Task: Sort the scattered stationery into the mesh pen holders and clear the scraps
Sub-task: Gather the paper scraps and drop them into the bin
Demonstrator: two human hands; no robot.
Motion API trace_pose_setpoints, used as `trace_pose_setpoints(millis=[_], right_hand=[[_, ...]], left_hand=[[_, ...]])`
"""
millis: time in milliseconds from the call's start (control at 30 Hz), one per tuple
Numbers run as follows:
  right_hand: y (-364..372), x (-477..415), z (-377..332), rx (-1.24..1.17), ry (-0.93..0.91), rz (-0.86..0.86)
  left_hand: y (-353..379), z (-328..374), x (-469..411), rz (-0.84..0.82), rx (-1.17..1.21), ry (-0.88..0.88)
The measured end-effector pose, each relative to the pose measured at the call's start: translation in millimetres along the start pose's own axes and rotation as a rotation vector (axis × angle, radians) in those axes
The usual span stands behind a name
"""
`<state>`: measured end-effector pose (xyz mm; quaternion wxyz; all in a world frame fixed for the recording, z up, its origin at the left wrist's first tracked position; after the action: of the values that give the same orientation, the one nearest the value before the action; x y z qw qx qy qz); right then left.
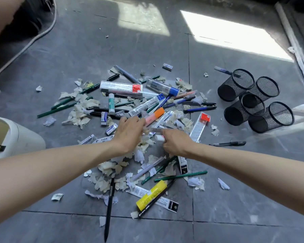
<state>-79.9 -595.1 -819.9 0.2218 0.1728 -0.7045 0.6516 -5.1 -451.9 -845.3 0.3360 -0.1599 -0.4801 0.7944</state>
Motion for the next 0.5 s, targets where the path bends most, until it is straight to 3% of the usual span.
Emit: trace_pose_setpoints(millis=[100, 333, 500], right_hand=[[-14.5, -18.2, 0.2, 0.018, -0.03, 0.145], [-11.2, -48.7, 4.4, 0.196, -0.1, 0.108], [-26.8, -58.3, 3.8, 0.256, -0.104, 0.226]], left_hand=[[1.1, -1.8, -12.6, 0.007, 0.086, -0.024], [3.8, -4.5, -23.9, -0.127, -0.002, -0.097], [-9.3, -9.8, -38.2, -0.01, -0.085, -0.072]])
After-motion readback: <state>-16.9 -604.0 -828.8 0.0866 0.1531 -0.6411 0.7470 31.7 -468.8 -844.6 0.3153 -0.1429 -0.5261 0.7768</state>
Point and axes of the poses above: each hand's wrist, its own x-axis away from the middle knuckle, its own y-axis out of the palm, z = x × y, the point moved 2 cm from there along -x, towards the middle knuckle, and after that the axes turned 13 degrees about x, right-handed, at the moved point
